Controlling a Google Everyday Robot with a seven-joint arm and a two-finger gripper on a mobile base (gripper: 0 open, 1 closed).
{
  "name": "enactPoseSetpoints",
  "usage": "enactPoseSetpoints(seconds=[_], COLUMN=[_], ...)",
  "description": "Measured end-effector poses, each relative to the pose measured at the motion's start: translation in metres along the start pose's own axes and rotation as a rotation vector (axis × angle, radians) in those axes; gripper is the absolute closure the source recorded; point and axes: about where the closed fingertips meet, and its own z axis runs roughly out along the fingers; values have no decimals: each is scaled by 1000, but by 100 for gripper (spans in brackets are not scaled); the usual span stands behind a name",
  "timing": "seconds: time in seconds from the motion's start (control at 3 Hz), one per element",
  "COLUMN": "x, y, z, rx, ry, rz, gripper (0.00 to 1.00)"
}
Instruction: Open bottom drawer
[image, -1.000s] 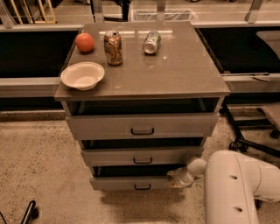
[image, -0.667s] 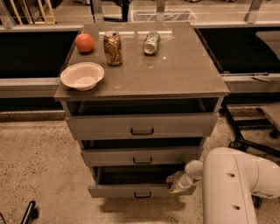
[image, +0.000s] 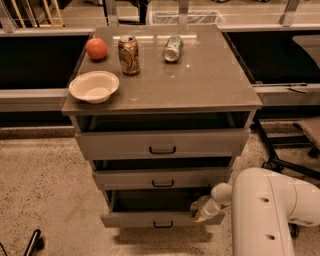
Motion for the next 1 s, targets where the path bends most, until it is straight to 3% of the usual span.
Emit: enactPoseSetpoints(seconds=[0.33, 0.67, 1.0], x=[0, 0, 7], y=[0, 0, 9], z=[0, 0, 5], rx=[0, 0, -100], ry=[0, 0, 53], rz=[0, 0, 2], gripper=[5, 0, 4])
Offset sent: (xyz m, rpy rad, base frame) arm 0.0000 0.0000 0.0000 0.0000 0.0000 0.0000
